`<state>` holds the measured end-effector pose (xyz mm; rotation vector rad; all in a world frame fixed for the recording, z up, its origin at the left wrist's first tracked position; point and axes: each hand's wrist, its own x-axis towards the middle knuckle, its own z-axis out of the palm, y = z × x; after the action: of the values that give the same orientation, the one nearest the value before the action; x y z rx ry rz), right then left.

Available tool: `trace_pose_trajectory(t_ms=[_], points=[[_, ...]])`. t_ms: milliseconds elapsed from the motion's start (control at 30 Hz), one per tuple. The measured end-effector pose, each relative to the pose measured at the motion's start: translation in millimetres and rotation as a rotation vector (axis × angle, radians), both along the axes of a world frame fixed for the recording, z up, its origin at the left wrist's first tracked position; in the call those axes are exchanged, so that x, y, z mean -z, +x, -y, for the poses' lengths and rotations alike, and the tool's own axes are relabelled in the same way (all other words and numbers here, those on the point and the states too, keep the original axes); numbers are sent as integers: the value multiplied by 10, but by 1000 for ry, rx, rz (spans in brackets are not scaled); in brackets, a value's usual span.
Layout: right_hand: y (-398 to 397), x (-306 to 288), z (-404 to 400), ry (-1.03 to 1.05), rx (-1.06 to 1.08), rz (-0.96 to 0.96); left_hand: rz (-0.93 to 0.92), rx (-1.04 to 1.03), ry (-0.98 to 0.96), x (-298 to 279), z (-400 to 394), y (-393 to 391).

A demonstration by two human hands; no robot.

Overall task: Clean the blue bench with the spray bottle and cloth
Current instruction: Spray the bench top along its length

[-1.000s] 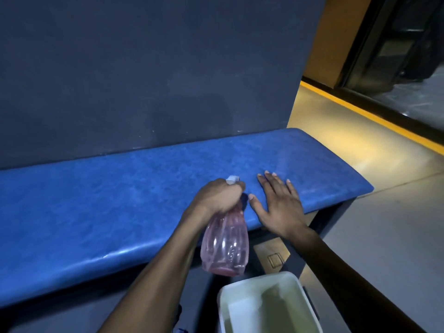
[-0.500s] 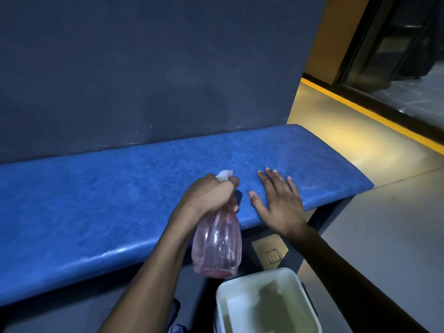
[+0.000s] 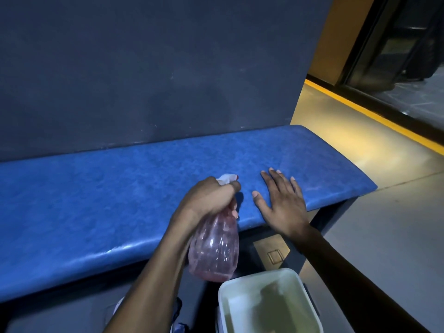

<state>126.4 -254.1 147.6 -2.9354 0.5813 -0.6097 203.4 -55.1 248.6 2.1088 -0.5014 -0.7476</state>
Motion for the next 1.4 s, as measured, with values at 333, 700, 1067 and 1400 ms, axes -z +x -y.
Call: trace_pose_trajectory(t_ms=[333,700,1067,1400], points=[[-41,-22,29,18,-6,-14,206,-140,101,81,-487,44],[237,-511,-872,176,-215,-25,260,-450,96,-86,-2021,-92],[1060,-480,-3902,153,-835,-265,222,-814,223,-45,-3691,-140],[1218,-234,-4337,24,-786,-234,124,-883,230,60,-4281,16]])
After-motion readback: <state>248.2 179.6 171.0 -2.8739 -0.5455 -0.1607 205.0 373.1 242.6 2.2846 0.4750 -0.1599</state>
